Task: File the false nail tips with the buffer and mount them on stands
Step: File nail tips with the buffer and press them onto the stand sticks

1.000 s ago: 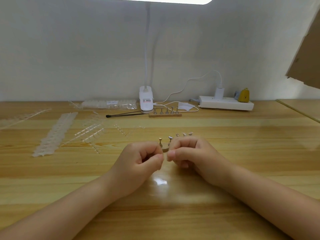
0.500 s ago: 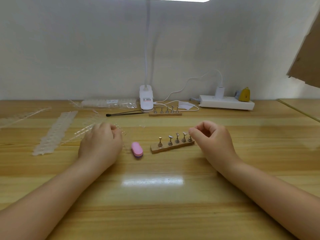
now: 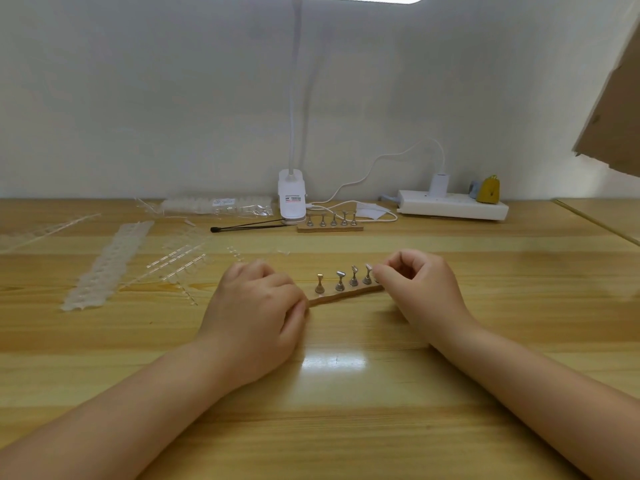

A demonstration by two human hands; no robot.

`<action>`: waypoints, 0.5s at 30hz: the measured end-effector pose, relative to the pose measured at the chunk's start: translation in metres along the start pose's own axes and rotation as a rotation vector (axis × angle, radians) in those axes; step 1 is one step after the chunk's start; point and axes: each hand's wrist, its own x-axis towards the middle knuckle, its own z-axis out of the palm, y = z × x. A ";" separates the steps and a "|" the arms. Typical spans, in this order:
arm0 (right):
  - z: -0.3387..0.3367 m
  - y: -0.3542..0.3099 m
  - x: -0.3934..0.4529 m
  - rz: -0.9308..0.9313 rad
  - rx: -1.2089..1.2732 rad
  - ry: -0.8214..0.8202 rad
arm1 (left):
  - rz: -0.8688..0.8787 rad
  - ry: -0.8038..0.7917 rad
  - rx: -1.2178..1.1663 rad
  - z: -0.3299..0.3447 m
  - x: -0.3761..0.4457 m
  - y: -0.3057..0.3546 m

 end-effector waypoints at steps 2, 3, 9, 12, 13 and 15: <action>0.000 0.001 0.000 -0.008 -0.006 -0.007 | 0.005 -0.017 -0.020 0.002 0.001 0.000; 0.000 0.002 0.001 -0.009 -0.006 -0.006 | 0.001 -0.014 -0.019 0.002 0.001 0.000; 0.000 0.005 0.003 0.026 0.030 -0.002 | -0.289 -0.024 0.233 -0.003 0.006 -0.006; 0.000 0.004 0.002 0.024 0.030 -0.007 | -0.382 -0.136 0.280 -0.001 0.007 -0.010; 0.000 0.003 0.002 0.022 0.028 -0.007 | -0.381 -0.145 0.278 0.000 0.007 -0.012; -0.002 -0.001 0.000 0.018 0.043 -0.001 | -0.376 -0.151 0.285 0.003 0.006 -0.014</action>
